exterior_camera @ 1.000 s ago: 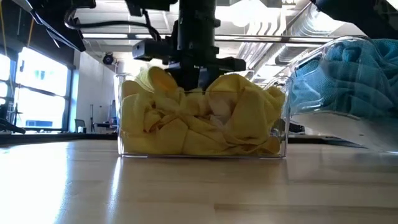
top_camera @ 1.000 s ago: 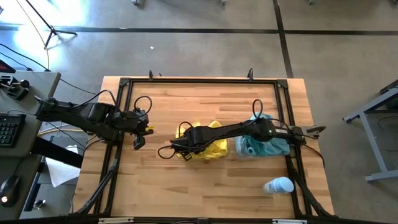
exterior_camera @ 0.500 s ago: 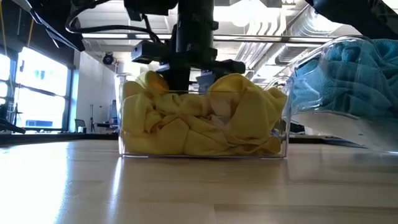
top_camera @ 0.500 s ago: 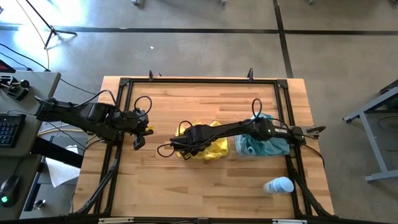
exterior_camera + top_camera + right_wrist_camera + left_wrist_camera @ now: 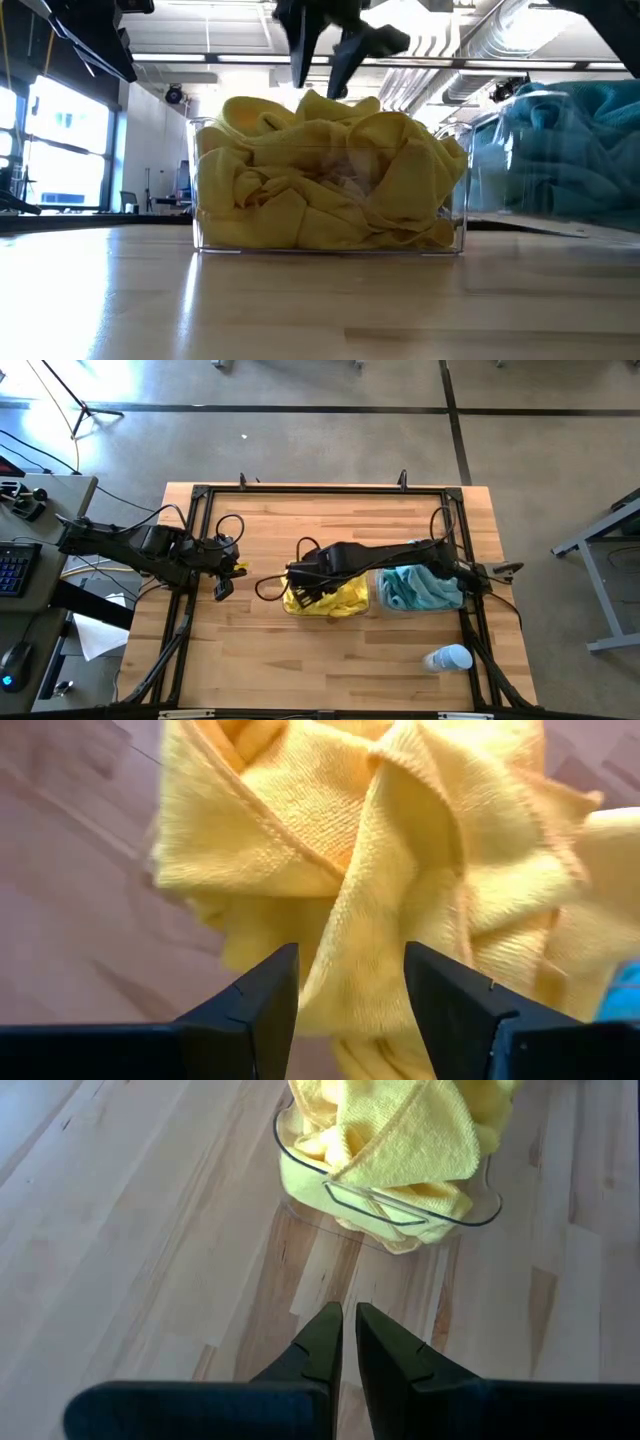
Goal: Sort microfiber towel by color & place in baskets
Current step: Return to Home Position
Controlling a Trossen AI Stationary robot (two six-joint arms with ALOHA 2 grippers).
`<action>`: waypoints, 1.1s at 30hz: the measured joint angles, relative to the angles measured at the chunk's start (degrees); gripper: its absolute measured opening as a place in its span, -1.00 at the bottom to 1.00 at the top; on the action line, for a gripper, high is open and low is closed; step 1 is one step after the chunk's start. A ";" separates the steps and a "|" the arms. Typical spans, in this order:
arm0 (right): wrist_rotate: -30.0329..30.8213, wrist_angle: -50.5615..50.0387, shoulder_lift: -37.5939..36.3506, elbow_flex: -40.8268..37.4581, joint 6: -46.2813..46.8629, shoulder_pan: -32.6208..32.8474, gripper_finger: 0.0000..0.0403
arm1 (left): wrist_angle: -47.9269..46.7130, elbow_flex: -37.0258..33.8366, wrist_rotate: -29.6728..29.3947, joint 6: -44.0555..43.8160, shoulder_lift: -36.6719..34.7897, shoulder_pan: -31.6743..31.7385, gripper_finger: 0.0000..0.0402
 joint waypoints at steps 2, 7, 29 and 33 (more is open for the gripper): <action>0.05 -0.07 -1.45 0.03 -0.03 0.01 -0.11 | 0.02 0.00 -0.01 -0.02 0.00 -0.01 -0.90; 1.00 -0.12 -4.19 0.05 -0.35 0.02 -0.11 | 0.02 0.00 -0.01 -0.04 -0.01 -0.01 -0.90; 10.55 -6.19 -8.47 -1.70 -10.62 -0.47 -0.99 | 0.27 0.00 -0.01 -1.44 0.00 -0.01 -0.90; 10.41 -5.83 -8.53 -3.79 -12.85 -1.25 -1.00 | 0.28 0.00 -0.01 -1.57 0.00 -0.01 -0.90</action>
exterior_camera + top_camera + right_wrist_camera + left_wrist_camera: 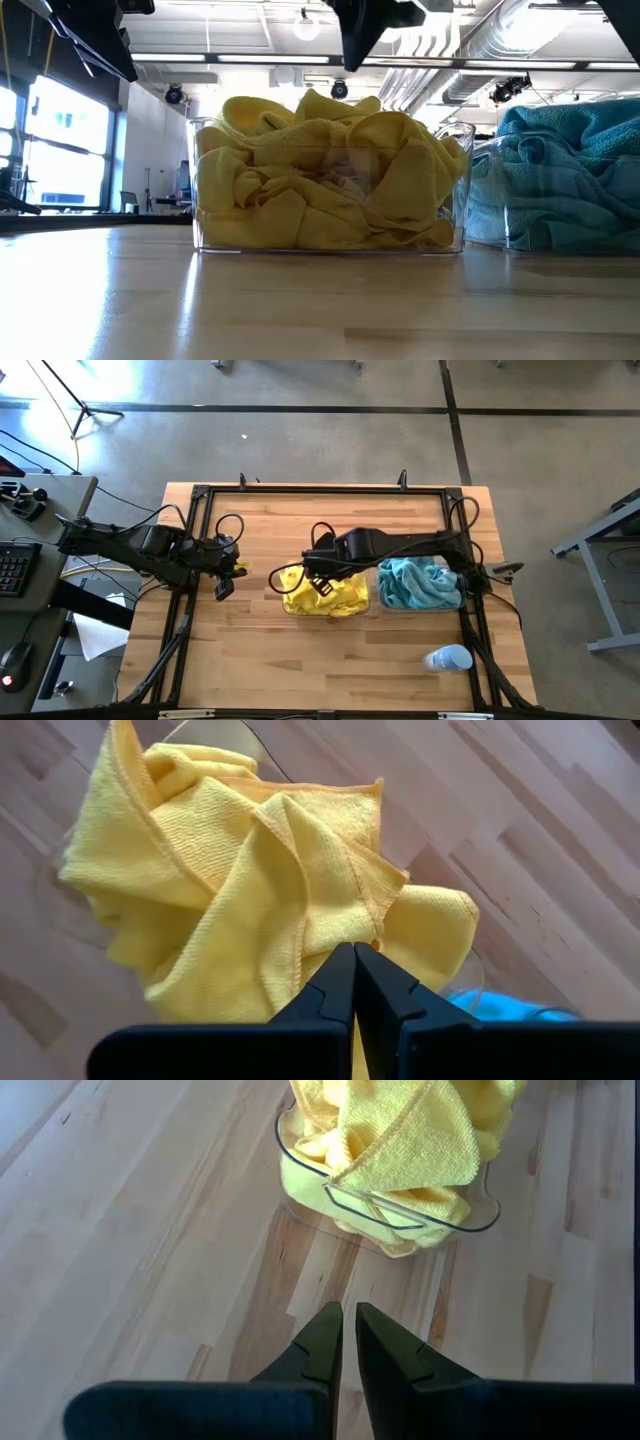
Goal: Sort microfiber towel by color & place in baskets
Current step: Return to Home Position
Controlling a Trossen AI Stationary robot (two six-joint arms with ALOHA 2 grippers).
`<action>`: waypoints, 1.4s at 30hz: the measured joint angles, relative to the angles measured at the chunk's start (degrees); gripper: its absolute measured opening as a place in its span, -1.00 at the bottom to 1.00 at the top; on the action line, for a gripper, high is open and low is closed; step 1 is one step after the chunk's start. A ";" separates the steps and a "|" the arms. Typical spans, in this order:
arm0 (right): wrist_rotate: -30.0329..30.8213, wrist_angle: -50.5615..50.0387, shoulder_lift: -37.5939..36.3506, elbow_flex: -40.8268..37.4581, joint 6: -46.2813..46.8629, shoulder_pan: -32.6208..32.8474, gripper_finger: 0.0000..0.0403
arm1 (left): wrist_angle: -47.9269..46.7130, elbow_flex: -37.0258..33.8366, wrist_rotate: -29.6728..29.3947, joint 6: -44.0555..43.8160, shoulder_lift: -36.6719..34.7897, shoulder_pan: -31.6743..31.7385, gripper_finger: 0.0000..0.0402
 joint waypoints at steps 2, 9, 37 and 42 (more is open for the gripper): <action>-0.39 1.02 -0.09 -1.56 -1.35 -0.45 -1.00 | -0.02 0.00 0.00 -0.02 0.00 0.01 -0.90; -2.64 4.11 -0.07 -4.56 -7.89 -1.25 -1.00 | -0.02 0.00 0.00 0.02 0.00 0.02 -0.90; -8.41 18.72 -11.32 -24.57 -33.80 -7.63 -1.00 | -0.10 0.00 -0.04 -1.39 0.02 0.00 -0.90; -8.68 31.26 -25.14 -40.33 -34.42 -9.12 -1.00 | -0.10 0.00 -1.13 -1.34 0.02 0.00 -0.90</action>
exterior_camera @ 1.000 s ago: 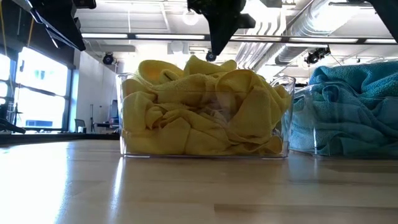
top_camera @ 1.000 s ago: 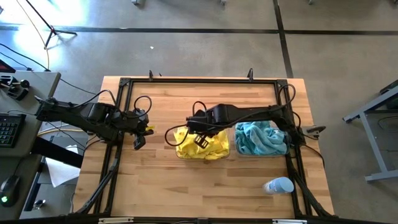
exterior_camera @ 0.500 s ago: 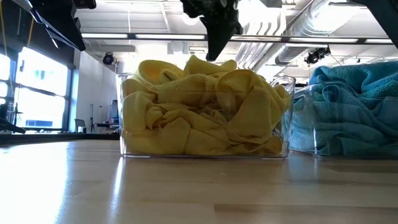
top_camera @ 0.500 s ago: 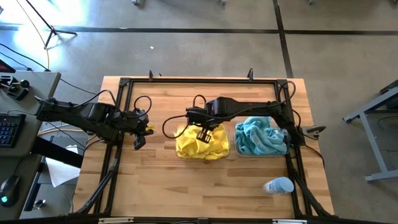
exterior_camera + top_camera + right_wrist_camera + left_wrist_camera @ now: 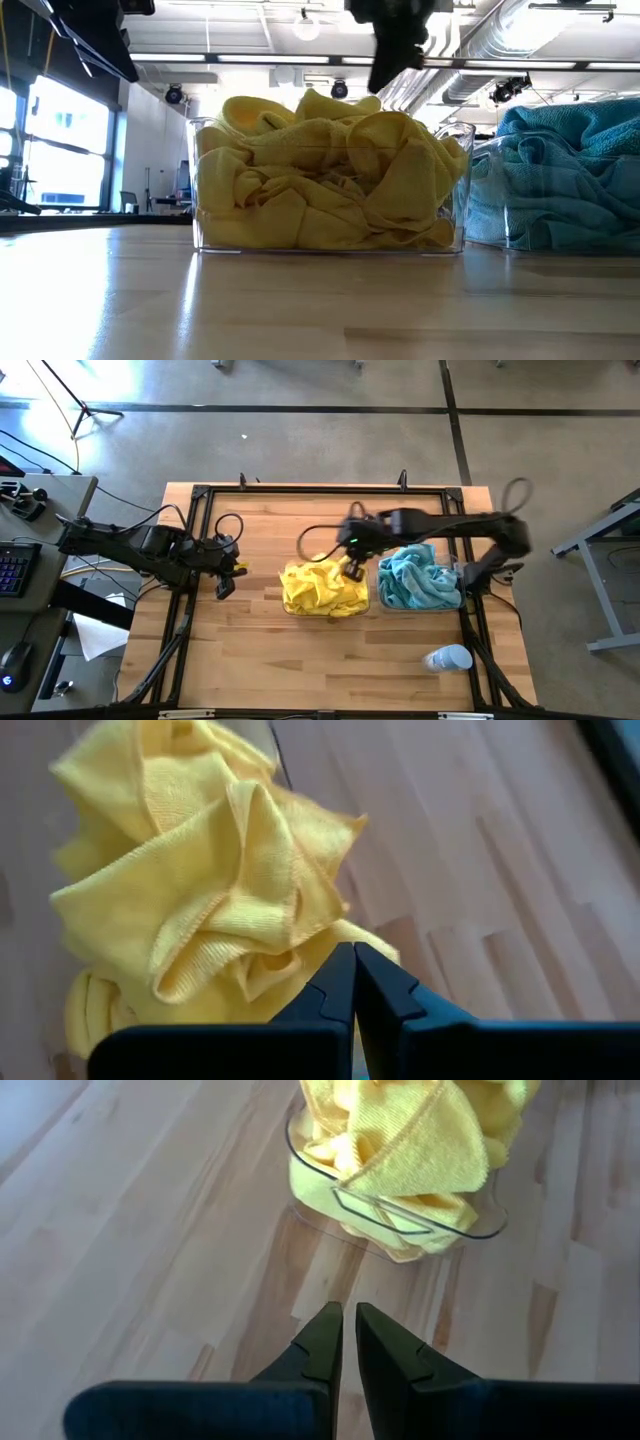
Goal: Sort microfiber towel by color & place in baskets
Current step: Return to Home Position
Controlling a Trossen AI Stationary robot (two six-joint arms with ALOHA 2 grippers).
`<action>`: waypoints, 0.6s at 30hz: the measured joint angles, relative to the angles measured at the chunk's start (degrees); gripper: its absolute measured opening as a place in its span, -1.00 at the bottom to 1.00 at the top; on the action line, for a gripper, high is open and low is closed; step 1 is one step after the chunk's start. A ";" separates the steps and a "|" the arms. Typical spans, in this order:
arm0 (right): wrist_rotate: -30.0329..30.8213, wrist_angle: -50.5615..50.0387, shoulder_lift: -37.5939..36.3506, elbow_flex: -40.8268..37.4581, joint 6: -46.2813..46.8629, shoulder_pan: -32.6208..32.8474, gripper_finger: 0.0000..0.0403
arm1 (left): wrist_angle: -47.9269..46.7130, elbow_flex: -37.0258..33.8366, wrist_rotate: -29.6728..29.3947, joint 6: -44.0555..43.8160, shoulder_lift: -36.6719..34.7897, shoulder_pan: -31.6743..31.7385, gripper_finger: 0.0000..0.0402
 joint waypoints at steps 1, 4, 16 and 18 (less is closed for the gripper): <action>-0.19 2.63 -2.94 -3.26 -1.02 -0.16 -1.00 | 0.03 0.00 -0.35 0.00 0.00 0.00 -0.90; -0.29 9.98 -11.31 -12.69 -3.46 -0.30 -1.00 | 0.04 0.00 -1.52 0.00 0.00 0.00 -0.90; 3.50 15.37 -30.56 -33.37 1.79 -0.34 -1.00 | 0.06 0.00 -3.19 -0.17 0.00 0.01 -0.90; 3.28 15.38 -32.07 -34.81 0.52 -0.32 -1.00 | 0.03 0.00 -3.19 -0.13 0.00 0.02 -0.90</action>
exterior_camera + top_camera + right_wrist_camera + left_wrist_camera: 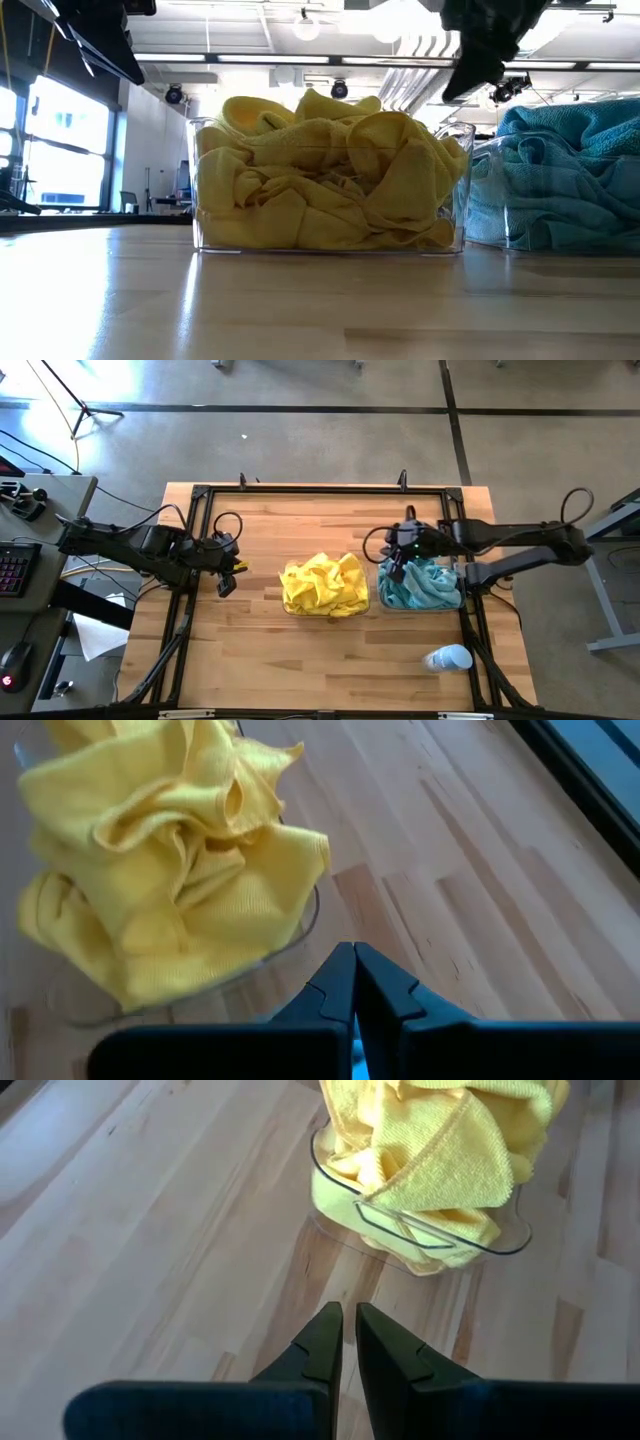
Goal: Sort microfiber towel by color & place in baskets
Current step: Return to Home Position
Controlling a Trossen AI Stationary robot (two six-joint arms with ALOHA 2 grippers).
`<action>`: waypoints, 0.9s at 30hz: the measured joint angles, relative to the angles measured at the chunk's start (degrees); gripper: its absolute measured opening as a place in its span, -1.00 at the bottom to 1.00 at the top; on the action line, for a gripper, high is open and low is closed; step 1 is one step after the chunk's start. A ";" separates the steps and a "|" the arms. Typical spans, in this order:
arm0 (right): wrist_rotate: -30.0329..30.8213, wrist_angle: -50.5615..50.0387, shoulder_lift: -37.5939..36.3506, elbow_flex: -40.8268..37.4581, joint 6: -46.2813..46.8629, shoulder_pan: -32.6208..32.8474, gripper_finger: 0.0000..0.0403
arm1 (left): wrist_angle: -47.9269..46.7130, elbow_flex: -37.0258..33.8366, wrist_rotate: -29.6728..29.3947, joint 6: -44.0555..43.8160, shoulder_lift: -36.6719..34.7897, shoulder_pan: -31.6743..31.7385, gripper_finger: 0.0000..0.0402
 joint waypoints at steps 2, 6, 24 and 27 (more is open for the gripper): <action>-0.10 -0.06 -1.81 -1.49 -1.40 0.09 -1.00 | 0.02 0.00 -0.02 0.00 0.00 -0.02 -0.90; -0.59 1.23 -7.28 -5.95 -3.30 0.07 -1.00 | 0.04 0.00 -0.02 -1.07 0.00 -0.01 -0.90; -8.32 23.34 -40.20 -36.26 -5.97 0.07 -1.00 | 0.08 0.00 -0.02 -1.40 0.00 -0.02 -0.90; -8.34 25.03 -44.79 -39.76 -6.74 0.07 -1.00 | 0.08 0.00 -0.02 -1.40 0.00 0.00 -0.90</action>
